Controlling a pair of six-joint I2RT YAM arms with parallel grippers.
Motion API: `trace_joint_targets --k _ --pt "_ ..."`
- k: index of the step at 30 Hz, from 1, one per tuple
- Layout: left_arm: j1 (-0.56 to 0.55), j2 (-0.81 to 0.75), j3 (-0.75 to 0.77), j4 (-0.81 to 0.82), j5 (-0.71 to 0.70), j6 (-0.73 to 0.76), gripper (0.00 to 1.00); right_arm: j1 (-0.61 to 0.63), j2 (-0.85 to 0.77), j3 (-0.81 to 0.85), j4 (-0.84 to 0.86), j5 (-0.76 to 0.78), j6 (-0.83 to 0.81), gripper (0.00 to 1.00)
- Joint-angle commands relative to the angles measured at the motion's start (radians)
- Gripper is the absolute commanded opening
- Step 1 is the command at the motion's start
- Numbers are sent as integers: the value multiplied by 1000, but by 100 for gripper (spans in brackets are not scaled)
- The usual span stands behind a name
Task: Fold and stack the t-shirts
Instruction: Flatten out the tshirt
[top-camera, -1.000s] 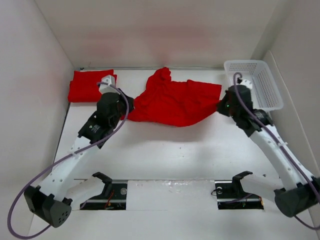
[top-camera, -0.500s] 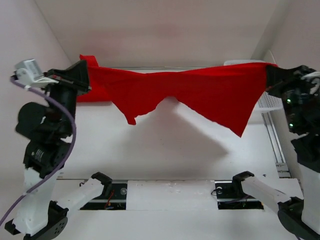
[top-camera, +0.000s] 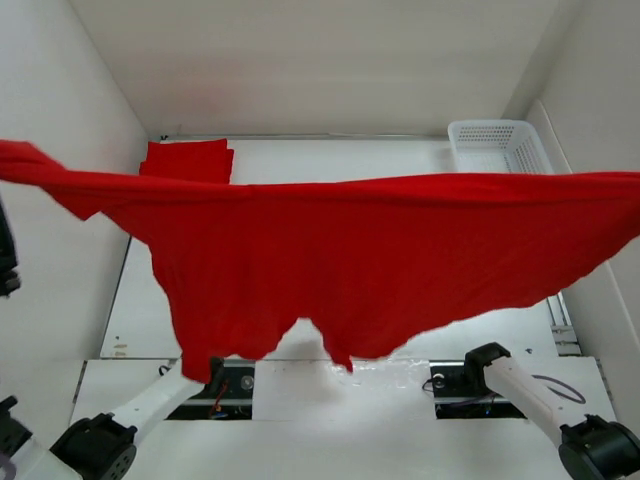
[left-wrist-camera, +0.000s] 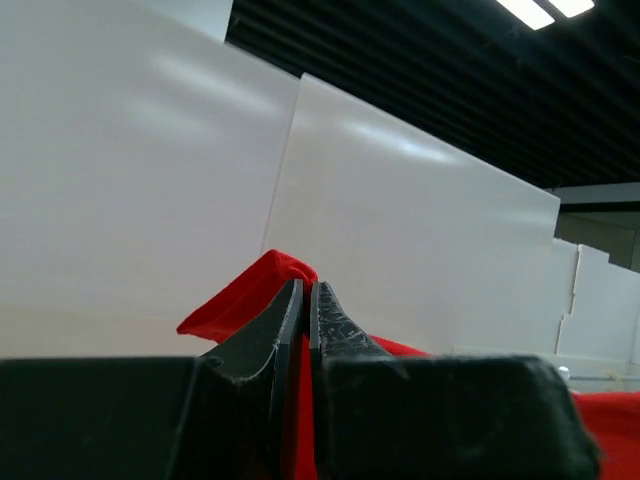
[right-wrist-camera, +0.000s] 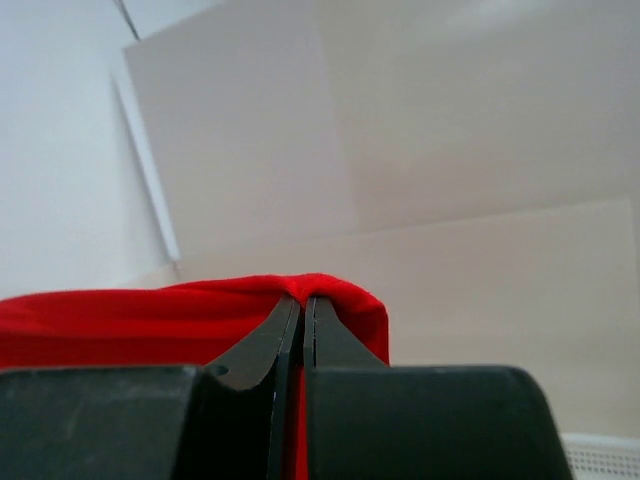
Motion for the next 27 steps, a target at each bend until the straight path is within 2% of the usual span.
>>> trace_joint_targets --k 1,4,7,11,13,14,16,17,20,23,24,25,26,27 --pt "52 41 106 30 57 55 0 -7 -14 32 -7 -7 -42 0" --pt "77 55 92 21 57 55 0 -16 -35 -28 6 -29 -42 0" --pt "77 64 12 73 -24 55 0 -16 -57 -161 55 8 -16 0" --pt "77 115 -157 118 -125 55 0 -16 -68 -422 155 46 51 0" --pt "77 166 -259 149 -231 55 0 -16 -25 -550 180 46 79 0" --pt "77 182 -260 150 -231 55 0 -16 -5 -591 189 46 96 0" --pt "77 241 -397 217 -305 43 0 -16 36 -683 218 46 108 0" --pt "77 265 -483 264 -331 34 0 -16 91 -777 265 46 130 0" --pt "77 386 -575 303 -344 22 0 -41 205 -914 362 17 160 0" --pt "100 532 -655 352 -374 3 0 -107 412 -953 459 -80 170 0" --pt "124 573 -666 352 -340 -10 0 -124 476 -933 477 -110 170 0" --pt "161 618 -666 366 -284 -61 0 -139 613 -906 477 -137 170 0" --pt "202 719 -666 389 -154 -88 0 -151 685 -875 486 -186 170 0" --pt "276 774 -657 400 -97 -118 0 -170 755 -799 486 -210 161 0"
